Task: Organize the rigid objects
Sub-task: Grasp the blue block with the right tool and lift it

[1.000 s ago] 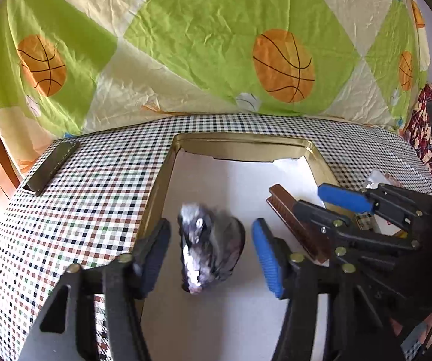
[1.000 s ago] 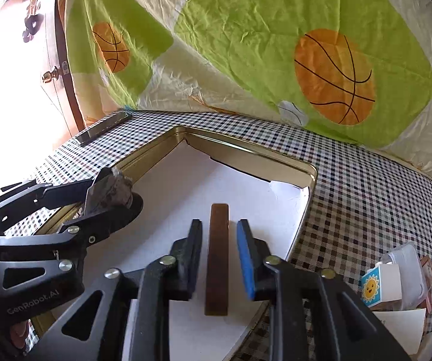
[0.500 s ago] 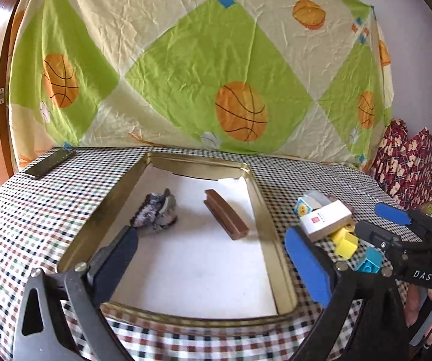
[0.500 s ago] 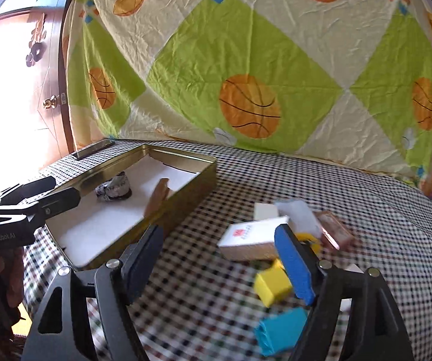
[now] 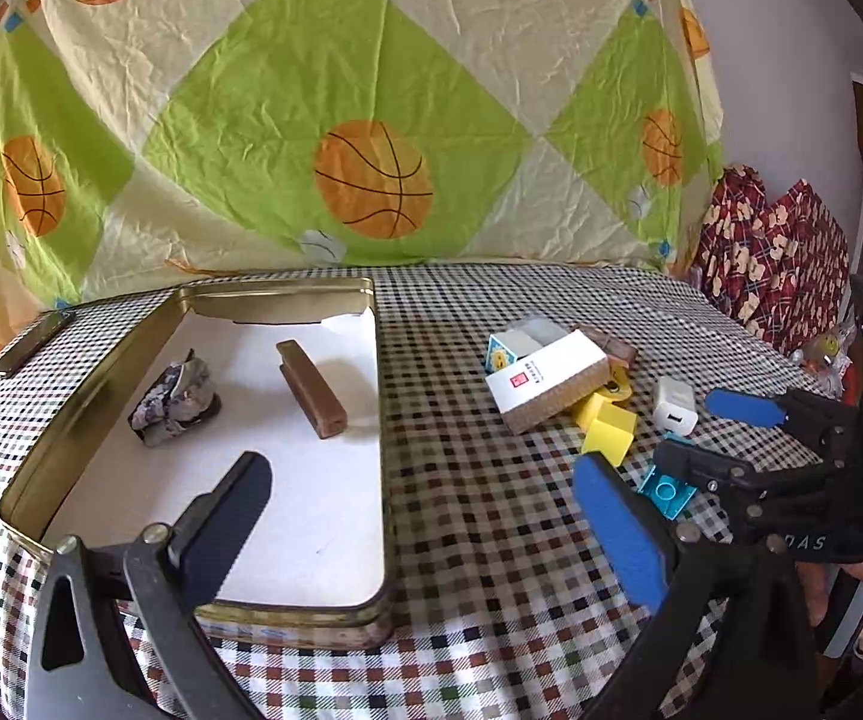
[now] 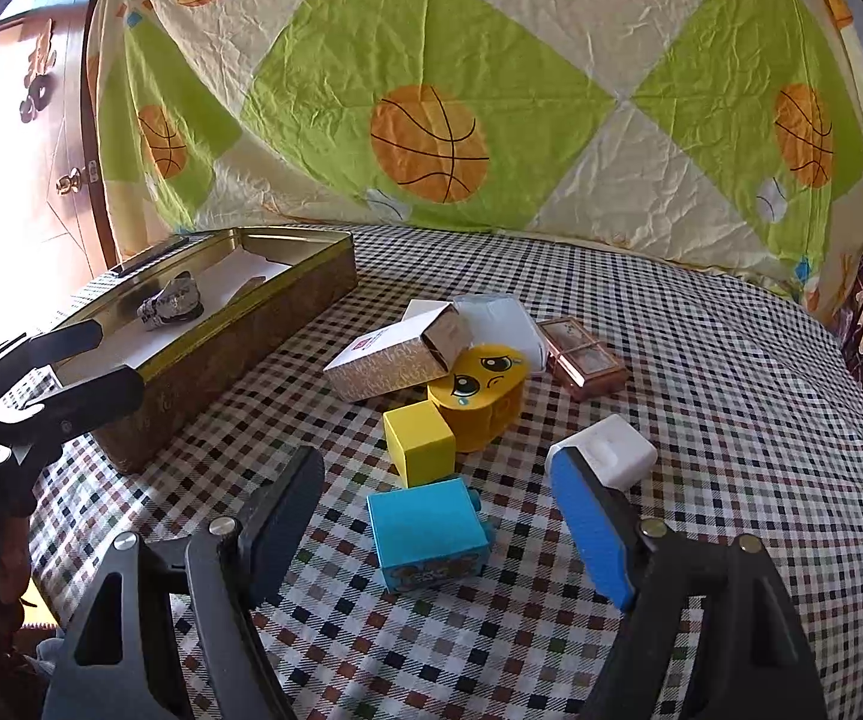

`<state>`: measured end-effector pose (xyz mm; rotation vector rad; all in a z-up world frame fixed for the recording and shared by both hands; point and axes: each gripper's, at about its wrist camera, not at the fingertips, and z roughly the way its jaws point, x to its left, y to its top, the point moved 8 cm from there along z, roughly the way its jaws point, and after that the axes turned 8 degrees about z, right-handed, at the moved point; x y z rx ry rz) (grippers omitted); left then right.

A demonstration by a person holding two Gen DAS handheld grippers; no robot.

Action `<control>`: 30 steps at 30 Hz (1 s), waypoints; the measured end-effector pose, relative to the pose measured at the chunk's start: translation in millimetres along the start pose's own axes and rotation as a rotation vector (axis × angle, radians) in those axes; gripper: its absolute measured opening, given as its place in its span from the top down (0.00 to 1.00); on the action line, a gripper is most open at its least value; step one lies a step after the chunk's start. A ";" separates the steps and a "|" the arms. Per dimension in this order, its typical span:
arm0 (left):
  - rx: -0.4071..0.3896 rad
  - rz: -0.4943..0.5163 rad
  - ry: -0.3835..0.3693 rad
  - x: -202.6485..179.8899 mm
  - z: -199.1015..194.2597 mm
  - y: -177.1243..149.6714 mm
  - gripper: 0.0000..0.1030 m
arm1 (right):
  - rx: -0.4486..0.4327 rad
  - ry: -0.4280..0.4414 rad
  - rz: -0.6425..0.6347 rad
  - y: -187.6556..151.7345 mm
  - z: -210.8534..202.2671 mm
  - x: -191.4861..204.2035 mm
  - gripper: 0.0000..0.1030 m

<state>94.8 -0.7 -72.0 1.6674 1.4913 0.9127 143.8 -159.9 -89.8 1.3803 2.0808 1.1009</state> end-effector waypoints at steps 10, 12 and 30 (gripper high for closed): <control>0.040 0.044 -0.031 -24.5 15.4 0.9 0.01 | 0.146 0.018 -0.017 -18.0 24.8 1.2 0.56; 0.042 0.049 -0.035 -27.8 16.8 3.0 0.01 | 0.126 0.009 -0.022 -17.2 21.4 1.4 0.56; 0.144 -0.014 -0.107 -60.9 79.9 40.2 0.01 | -0.175 -0.182 0.172 52.9 -18.2 -64.6 0.56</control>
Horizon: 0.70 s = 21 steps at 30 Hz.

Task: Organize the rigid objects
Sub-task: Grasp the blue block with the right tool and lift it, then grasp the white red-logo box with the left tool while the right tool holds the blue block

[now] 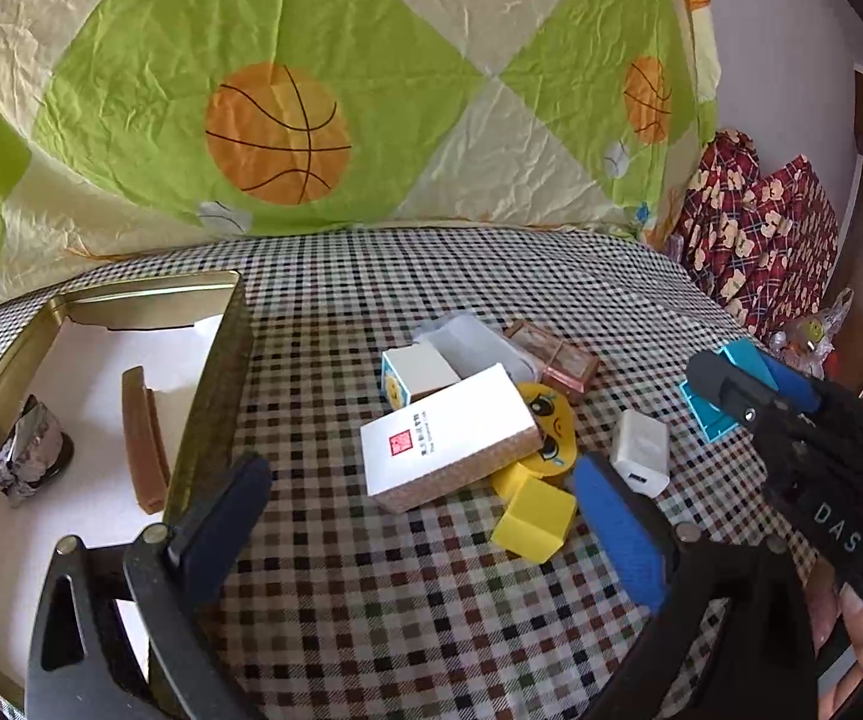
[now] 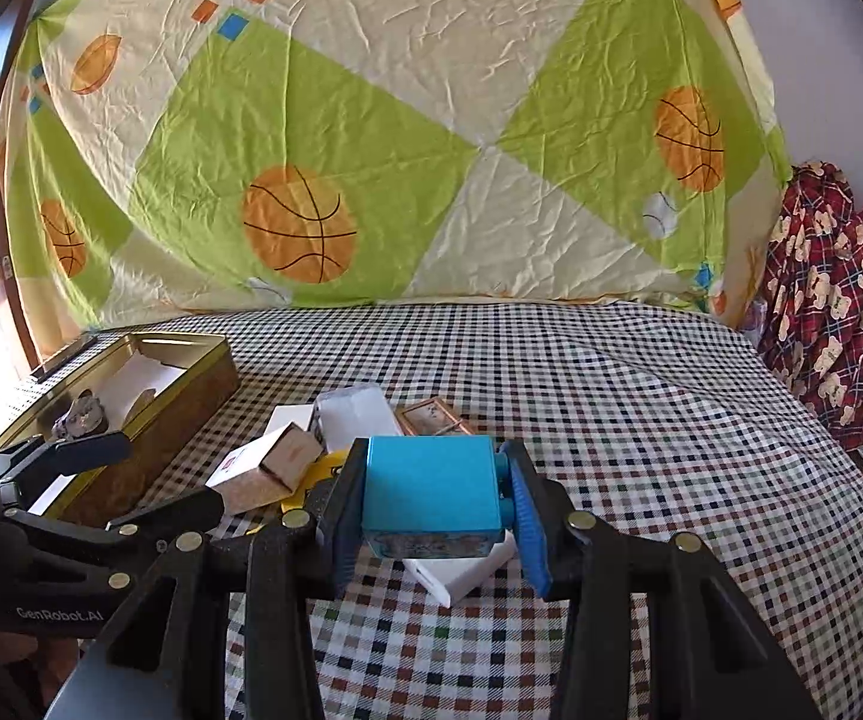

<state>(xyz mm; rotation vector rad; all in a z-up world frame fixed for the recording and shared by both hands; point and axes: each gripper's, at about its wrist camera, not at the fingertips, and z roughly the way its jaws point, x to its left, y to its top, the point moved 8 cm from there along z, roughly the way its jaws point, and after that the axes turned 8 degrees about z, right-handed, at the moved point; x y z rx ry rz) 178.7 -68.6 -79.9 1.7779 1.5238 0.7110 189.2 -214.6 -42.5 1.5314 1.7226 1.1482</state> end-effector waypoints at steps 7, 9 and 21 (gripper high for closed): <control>0.026 -0.092 -0.045 4.0 18.9 7.5 0.01 | -0.007 -0.015 0.038 -2.0 11.6 -9.0 0.56; 0.036 -0.103 -0.044 5.2 24.2 6.9 0.01 | -0.021 -0.028 0.030 -0.7 9.9 -10.0 0.56; 0.078 -0.087 -0.065 -6.3 42.9 1.4 0.01 | -0.025 -0.030 0.026 -1.5 9.9 -10.2 0.56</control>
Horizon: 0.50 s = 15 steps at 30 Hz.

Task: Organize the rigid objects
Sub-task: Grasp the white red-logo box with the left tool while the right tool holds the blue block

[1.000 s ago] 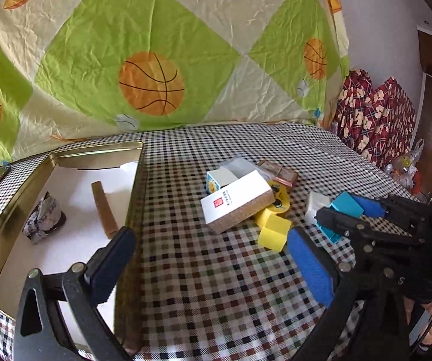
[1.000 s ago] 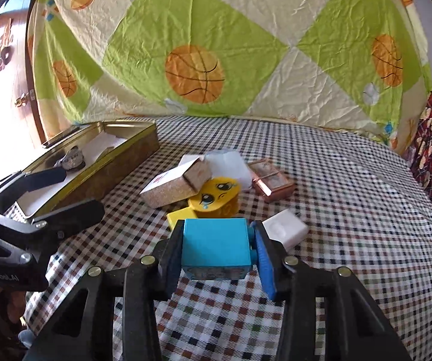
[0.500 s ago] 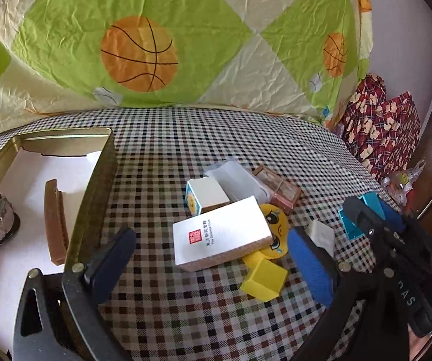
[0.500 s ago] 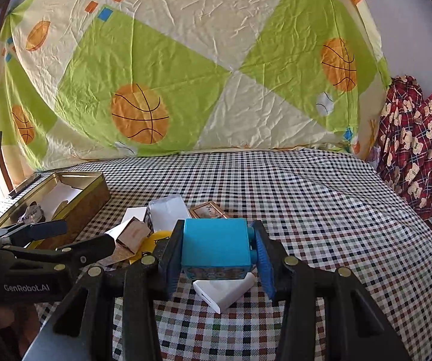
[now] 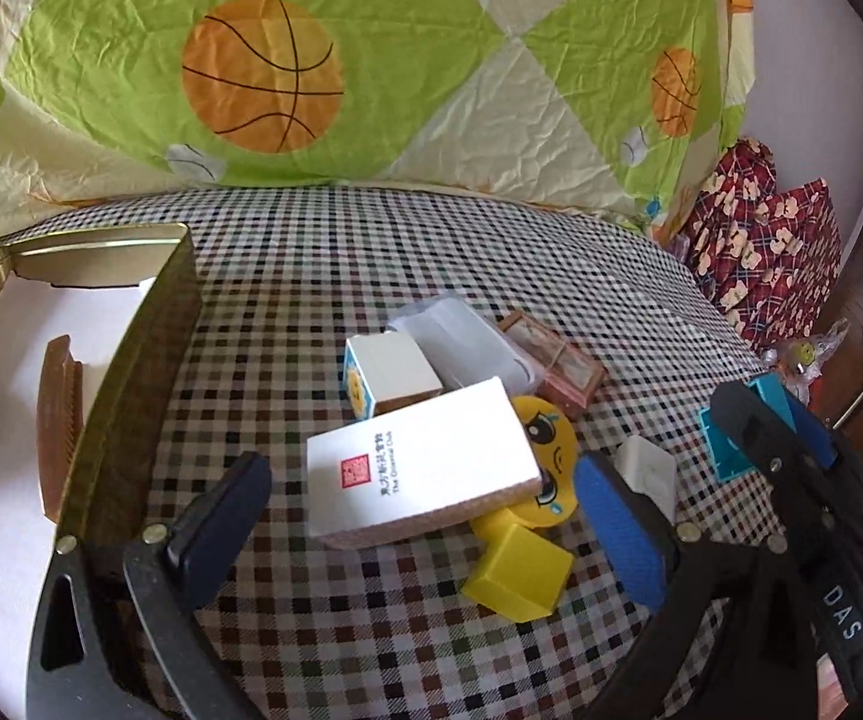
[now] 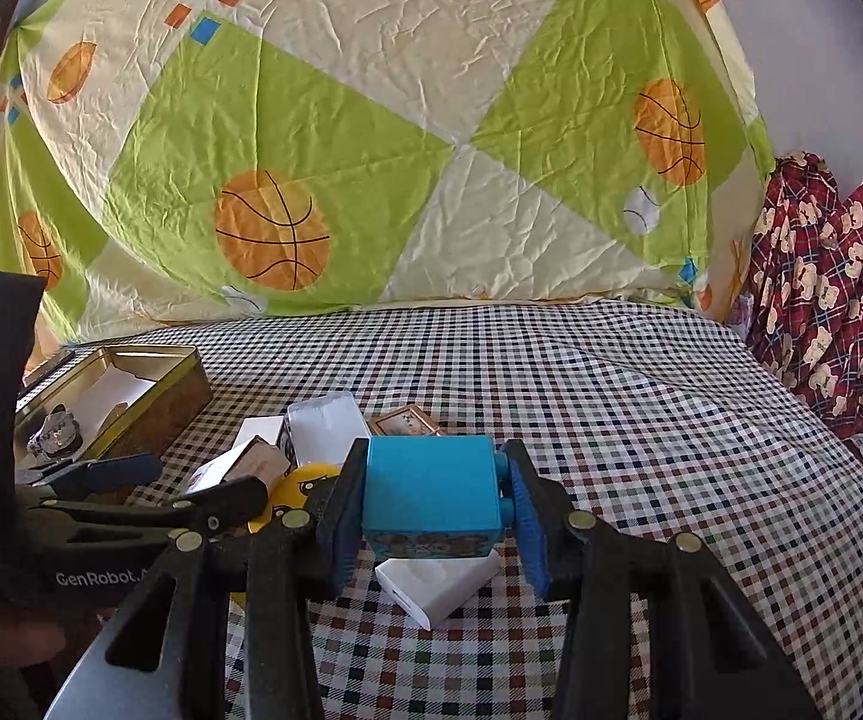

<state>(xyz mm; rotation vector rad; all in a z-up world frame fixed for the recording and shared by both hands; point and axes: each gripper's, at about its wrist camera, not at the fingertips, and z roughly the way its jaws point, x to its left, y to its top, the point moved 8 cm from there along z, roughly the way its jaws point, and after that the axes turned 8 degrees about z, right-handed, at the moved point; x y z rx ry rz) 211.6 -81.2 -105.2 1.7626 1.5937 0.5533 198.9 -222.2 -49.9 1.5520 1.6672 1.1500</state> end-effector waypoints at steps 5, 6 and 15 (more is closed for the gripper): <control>0.025 -0.064 -0.039 7.0 8.8 -4.3 0.02 | -0.002 0.006 -0.007 0.2 0.0 2.6 0.56; 0.027 -0.072 -0.050 7.1 9.7 -4.9 0.07 | -0.002 0.006 -0.009 0.3 0.2 3.1 0.56; -0.016 -0.085 -0.069 7.3 1.5 -3.4 0.19 | -0.011 0.004 -0.018 1.0 -0.9 4.4 0.56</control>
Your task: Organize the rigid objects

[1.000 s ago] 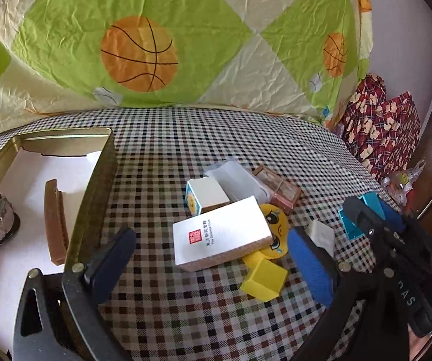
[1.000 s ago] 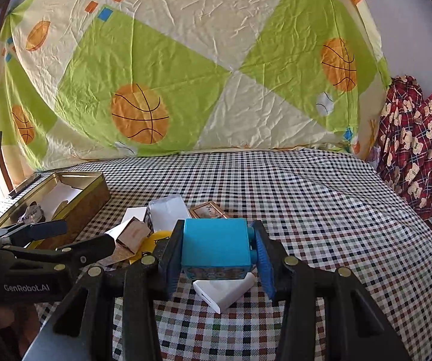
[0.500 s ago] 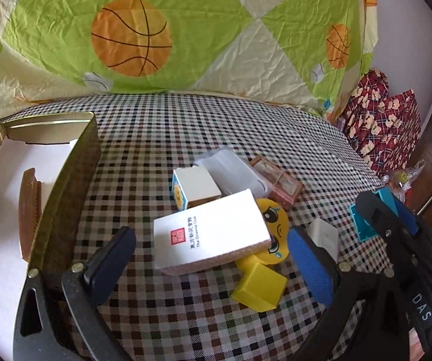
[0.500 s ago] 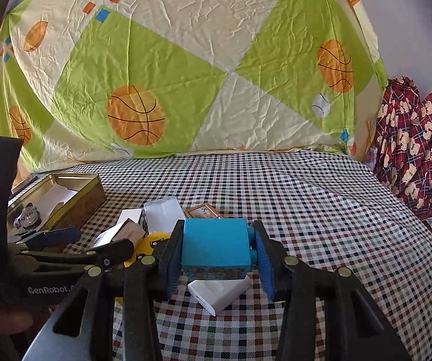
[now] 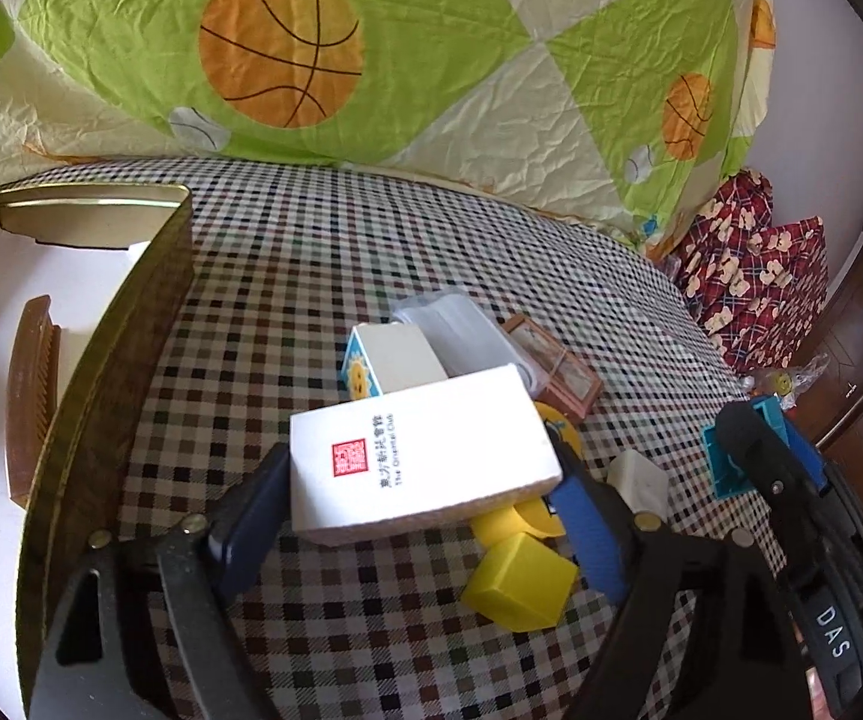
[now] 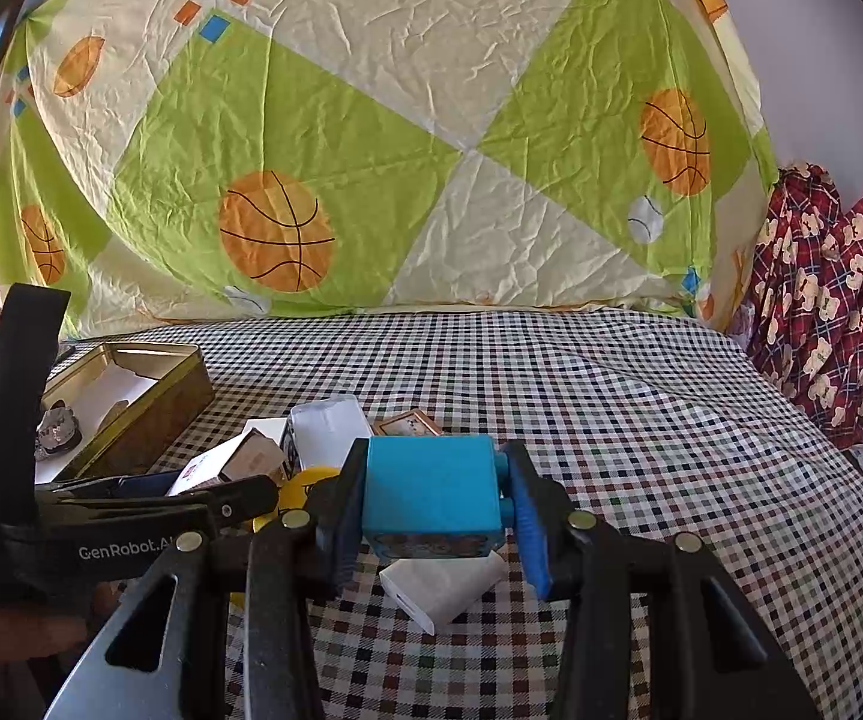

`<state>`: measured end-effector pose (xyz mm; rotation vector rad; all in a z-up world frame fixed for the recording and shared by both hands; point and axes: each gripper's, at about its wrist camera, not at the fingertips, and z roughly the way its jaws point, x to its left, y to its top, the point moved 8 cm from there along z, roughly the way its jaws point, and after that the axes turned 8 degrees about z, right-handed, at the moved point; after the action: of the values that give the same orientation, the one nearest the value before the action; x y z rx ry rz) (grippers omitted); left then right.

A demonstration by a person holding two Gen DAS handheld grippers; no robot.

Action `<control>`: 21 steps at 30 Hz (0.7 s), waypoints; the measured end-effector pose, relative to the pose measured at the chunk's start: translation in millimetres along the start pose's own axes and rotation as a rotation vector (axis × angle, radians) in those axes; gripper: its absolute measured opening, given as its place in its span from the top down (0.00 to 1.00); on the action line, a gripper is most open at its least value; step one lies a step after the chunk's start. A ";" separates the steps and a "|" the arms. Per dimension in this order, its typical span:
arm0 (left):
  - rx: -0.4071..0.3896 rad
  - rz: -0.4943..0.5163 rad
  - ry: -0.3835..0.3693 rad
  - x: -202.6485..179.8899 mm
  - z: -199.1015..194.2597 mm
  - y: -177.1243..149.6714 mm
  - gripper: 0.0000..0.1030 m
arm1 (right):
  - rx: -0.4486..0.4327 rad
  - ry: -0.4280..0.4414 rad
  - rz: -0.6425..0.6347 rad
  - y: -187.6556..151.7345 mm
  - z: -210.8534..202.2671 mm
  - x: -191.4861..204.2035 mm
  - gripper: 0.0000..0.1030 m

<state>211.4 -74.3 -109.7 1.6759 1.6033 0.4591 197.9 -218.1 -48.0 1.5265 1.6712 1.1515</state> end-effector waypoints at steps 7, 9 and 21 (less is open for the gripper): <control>-0.094 0.034 0.056 -0.9 -19.2 7.3 0.19 | -0.020 0.009 0.000 1.6 -4.3 0.4 0.56; -0.117 0.056 0.073 -2.9 -24.1 9.6 0.19 | -0.029 0.011 0.000 2.1 -6.0 0.9 0.56; -0.245 0.147 0.152 -14.5 -50.4 16.2 0.19 | -0.067 0.028 -0.006 5.2 -13.3 3.8 0.56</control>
<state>184.6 -73.4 -61.8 1.6077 1.4674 0.8403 188.1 -217.4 -36.9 1.4697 1.6372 1.2186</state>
